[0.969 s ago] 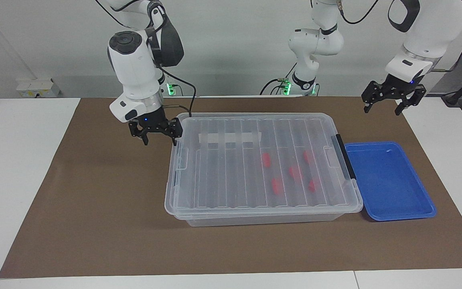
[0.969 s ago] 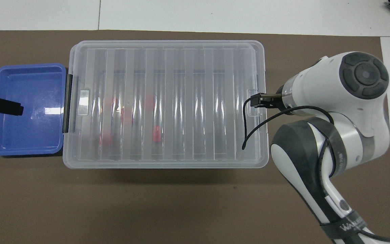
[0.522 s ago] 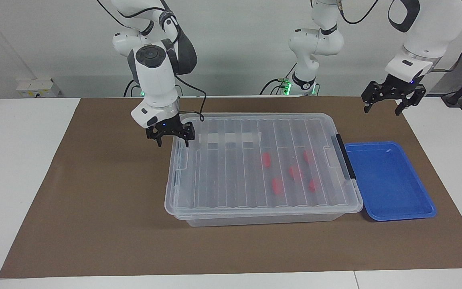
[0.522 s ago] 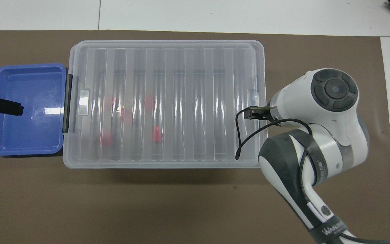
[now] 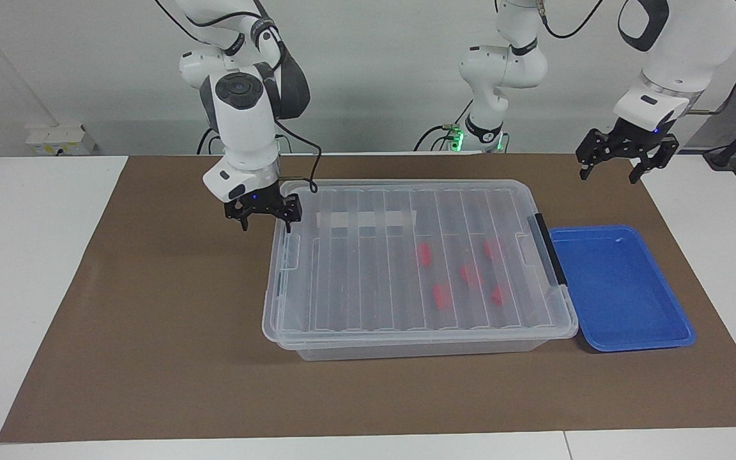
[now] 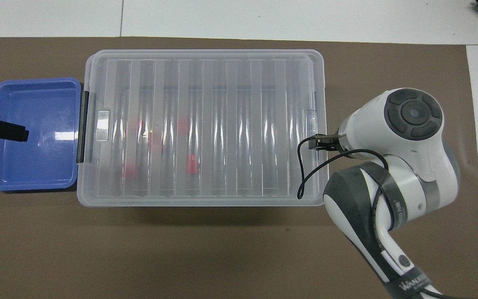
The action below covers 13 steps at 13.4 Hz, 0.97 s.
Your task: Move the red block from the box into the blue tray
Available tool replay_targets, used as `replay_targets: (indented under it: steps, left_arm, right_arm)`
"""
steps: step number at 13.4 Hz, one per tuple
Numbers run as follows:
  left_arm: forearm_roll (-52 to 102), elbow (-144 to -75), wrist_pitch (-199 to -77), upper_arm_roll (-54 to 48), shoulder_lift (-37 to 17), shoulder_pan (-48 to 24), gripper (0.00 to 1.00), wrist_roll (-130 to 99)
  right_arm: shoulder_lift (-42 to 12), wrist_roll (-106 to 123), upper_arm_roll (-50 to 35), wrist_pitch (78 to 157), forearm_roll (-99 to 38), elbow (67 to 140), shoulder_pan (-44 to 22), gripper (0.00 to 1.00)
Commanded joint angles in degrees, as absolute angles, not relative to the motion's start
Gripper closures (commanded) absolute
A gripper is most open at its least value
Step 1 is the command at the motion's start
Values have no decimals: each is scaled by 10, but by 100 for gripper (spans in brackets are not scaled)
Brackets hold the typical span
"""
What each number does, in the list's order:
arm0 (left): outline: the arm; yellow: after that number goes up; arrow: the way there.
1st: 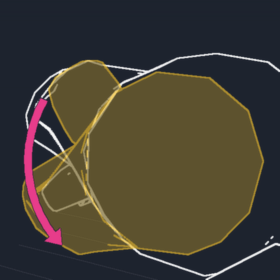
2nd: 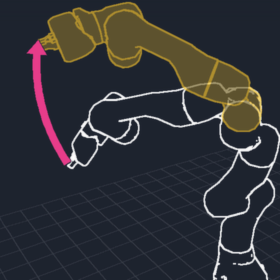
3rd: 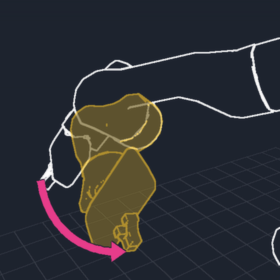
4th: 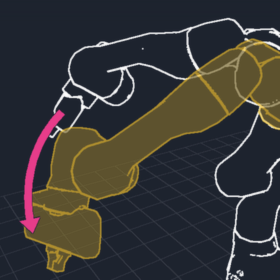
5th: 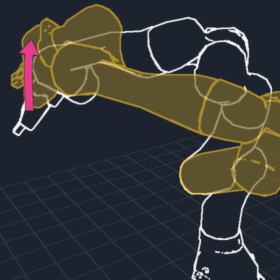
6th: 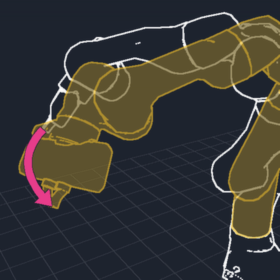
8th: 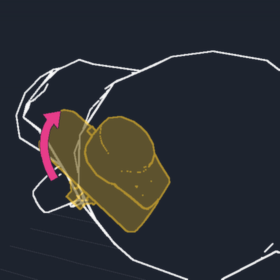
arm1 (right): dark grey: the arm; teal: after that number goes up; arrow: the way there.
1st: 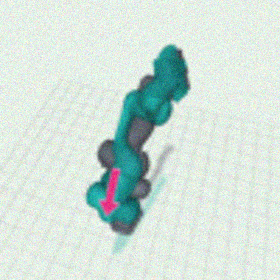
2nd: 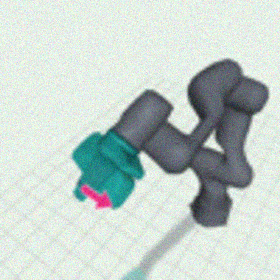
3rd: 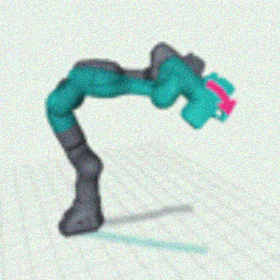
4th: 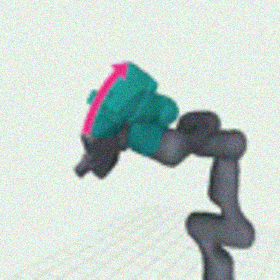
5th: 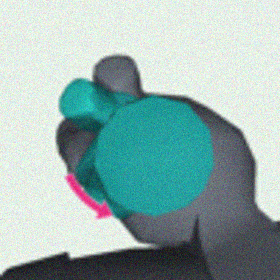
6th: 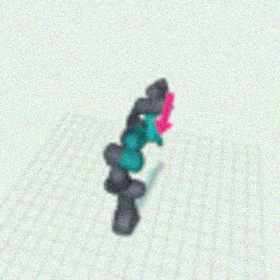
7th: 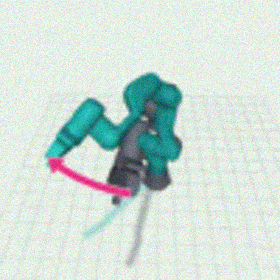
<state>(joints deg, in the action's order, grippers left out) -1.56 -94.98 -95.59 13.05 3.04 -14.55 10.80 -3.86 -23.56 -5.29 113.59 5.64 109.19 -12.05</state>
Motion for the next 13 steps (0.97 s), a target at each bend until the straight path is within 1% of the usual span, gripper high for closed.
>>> replay_targets:
  steps: [1, 5, 13]
  left_arm:
    - [-11, -962, -953, 129, 42, -142, 0, 106]
    - [-11, -962, -953, 129, 42, -142, 0, 106]
    - [-11, -962, -948, 128, 44, -152, 0, 105]
  right_arm:
    - [-18, -221, -56, 1124, 67, 1112, -97, 1]
    - [-11, -181, -58, 1120, 67, 1118, -69, 1]
    - [-11, 15, -58, 1109, 67, 1119, 25, 0]
